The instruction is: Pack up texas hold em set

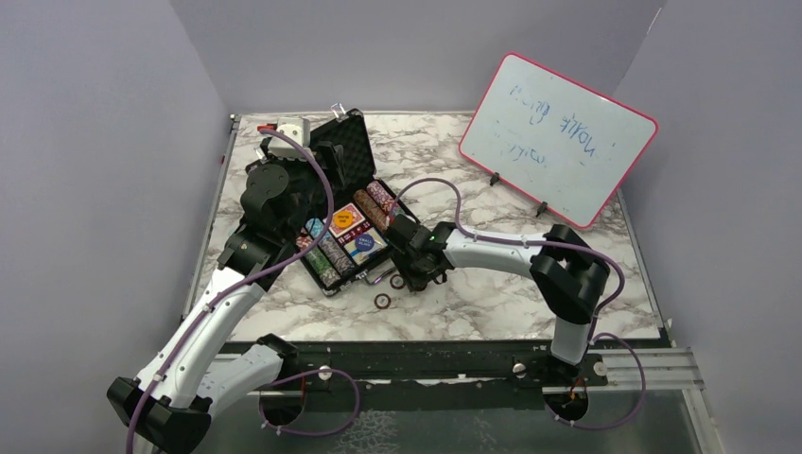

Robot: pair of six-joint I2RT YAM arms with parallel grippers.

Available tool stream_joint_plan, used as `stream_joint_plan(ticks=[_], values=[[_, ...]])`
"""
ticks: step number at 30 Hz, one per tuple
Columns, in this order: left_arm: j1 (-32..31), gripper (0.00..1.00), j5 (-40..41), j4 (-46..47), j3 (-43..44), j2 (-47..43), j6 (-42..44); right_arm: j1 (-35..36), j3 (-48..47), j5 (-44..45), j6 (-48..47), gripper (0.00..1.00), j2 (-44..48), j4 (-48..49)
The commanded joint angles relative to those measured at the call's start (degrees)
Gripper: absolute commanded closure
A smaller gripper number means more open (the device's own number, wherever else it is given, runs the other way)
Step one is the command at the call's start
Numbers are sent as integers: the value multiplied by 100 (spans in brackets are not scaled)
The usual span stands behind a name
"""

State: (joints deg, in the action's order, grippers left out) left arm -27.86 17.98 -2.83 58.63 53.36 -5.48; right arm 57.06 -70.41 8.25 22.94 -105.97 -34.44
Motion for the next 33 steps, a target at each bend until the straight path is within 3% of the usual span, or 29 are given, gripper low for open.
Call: stream_joint_plan(ticks=[1,6,15,24,33], values=[[-3,28,161,2,-82,-33,64,50,-95,212,46,47,-128,-84],[0,28,167,-1,-56,-21,81,51,-176,237,33,39,-80,-157],[-5,28,511,-63,266,-65,111,271,-387,-5,-622,38,126,14],[0,27,829,-114,654,-180,85,988,-873,-224,-1358,37,-437,204],[-1,26,962,-169,832,-298,104,1064,-1364,-451,-1568,37,-995,16]])
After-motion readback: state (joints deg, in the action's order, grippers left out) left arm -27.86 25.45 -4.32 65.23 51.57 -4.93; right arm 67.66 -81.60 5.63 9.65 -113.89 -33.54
